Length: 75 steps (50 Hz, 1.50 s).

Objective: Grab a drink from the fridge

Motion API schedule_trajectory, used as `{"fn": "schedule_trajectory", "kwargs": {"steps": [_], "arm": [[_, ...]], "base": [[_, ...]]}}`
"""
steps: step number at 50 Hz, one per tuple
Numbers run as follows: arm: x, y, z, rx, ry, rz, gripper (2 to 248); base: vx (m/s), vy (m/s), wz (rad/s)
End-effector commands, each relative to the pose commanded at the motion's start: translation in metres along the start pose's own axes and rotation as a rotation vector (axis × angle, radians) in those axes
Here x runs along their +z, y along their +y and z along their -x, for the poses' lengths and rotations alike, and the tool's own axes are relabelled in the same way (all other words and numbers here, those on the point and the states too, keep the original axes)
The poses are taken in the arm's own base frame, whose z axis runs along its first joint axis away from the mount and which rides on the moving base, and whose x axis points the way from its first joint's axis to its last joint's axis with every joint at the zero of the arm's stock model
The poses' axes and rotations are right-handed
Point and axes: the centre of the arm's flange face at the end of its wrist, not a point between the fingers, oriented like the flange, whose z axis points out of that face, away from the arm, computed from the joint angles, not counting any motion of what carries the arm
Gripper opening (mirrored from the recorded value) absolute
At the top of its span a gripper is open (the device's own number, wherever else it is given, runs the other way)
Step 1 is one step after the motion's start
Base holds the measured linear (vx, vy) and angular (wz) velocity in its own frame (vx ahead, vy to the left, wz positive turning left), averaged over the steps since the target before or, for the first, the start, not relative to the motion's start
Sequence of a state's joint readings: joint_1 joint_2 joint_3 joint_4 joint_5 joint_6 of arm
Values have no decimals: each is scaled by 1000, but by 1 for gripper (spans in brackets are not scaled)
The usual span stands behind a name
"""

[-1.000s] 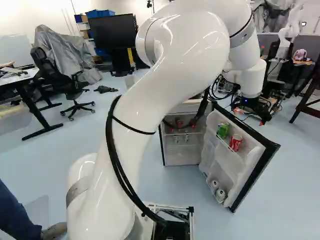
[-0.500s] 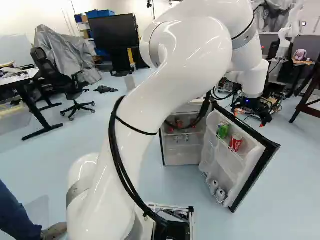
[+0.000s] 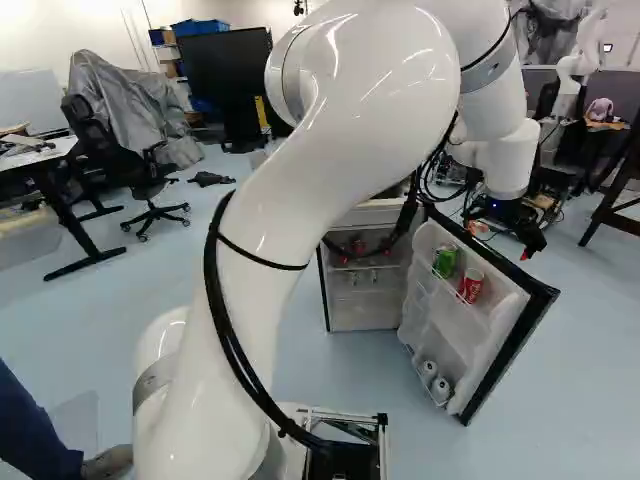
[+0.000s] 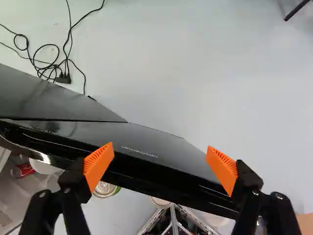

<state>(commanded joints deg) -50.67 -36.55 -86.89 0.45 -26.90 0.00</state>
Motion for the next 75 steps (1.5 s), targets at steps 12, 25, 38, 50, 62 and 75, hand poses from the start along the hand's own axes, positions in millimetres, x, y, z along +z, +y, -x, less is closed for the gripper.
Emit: {"fn": "schedule_trajectory", "kwargs": {"steps": [12, 25, 38, 50, 62, 75], "arm": [[-6, 5, 10, 7, -2, 3, 247], [-12, 10, 22, 14, -8, 6, 247], [-19, 13, 35, 18, -15, 8, 247], [-26, 14, 49, 21, -28, 9, 247], [-33, 15, 64, 23, -41, 10, 247], [-42, 14, 82, 21, -57, 9, 247]], "base": [[0, 0, 0], [0, 0, 0], [0, 0, 0], [0, 0, 0], [0, 0, 0], [0, 0, 0]]}}
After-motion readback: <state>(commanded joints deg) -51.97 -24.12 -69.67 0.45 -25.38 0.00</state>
